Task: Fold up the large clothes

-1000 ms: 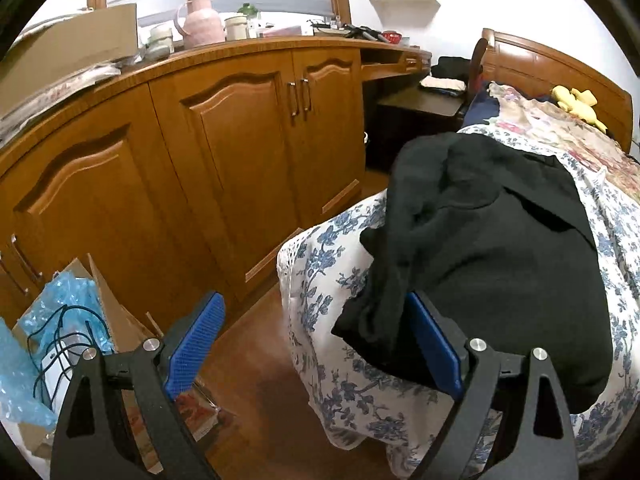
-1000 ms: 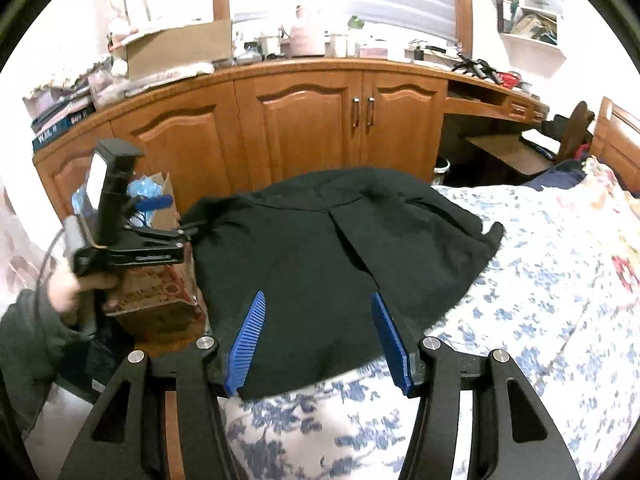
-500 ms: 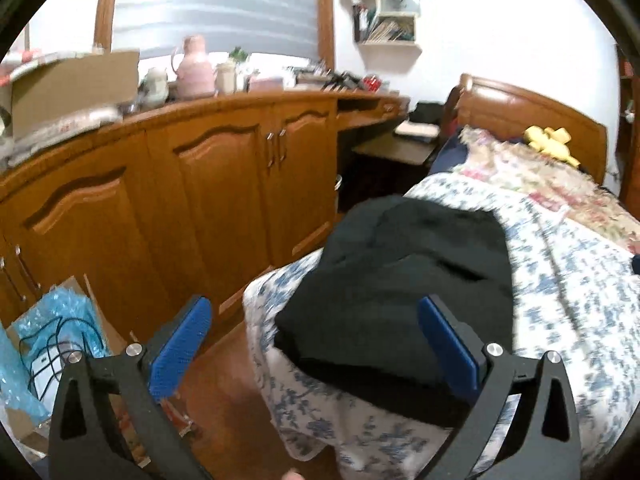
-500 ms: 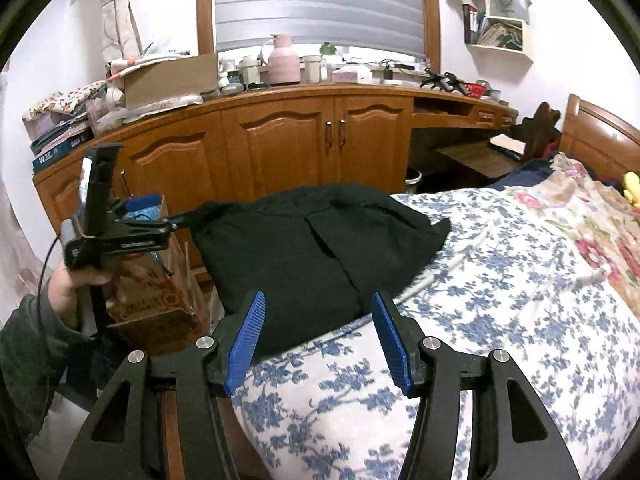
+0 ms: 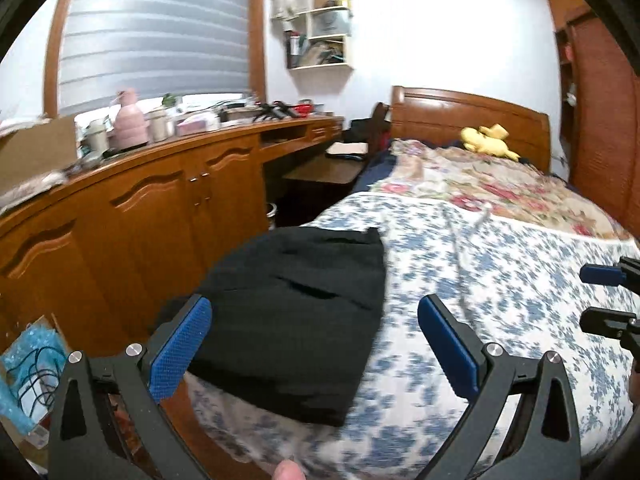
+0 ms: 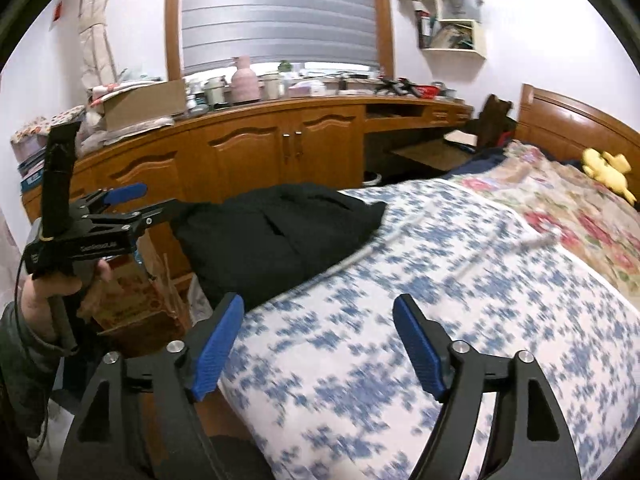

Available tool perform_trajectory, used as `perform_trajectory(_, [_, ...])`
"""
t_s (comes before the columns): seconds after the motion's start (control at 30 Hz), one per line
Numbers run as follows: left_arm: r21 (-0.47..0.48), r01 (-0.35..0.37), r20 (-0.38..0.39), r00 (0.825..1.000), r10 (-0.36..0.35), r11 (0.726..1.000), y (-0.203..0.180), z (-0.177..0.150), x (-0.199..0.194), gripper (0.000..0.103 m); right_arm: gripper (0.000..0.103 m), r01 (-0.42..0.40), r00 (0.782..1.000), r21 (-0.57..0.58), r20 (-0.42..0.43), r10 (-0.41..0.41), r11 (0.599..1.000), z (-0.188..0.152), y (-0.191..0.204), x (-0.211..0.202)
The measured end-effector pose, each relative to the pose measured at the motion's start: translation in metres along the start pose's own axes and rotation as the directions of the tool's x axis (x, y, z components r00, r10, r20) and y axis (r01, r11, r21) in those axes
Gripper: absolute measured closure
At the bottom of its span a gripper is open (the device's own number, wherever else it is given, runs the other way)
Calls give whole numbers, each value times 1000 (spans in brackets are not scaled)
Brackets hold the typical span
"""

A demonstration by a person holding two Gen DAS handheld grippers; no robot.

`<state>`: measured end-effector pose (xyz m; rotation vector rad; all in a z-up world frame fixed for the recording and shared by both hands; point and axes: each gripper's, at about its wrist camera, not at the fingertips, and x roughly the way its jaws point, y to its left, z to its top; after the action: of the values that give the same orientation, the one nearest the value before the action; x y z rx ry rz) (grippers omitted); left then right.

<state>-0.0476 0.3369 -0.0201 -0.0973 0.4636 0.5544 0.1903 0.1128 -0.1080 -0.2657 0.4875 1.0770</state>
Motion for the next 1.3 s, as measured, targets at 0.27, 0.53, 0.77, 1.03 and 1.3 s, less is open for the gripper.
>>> perform_trajectory(0.27, [78,153,-47,988,-150,985,-98,-8,-1,0,22,111,994,67,15,-113,992,-38,-27,-47])
perform_trajectory(0.53, [109,312,-78,949,-305,944,-187,-19,-14,0,22,235,971,149,13,-239,961,-77,-44,-107])
perform_trajectory(0.77, [161,409,-87,913,-399,898,-248,-27,-37,0,22,345,936,258,-15,-353,903,-109,-51,-162])
perform_trajectory(1.03, [185,488,-101,873,-478,853,-295,-38,-68,0,22,462,875,352,-36,-482,814,-136,-30,-238])
perform_trajectory(1.3, [178,522,-91,853,-515,834,-315,-36,-103,0,22,512,832,397,-10,-555,761,-141,3,-300])
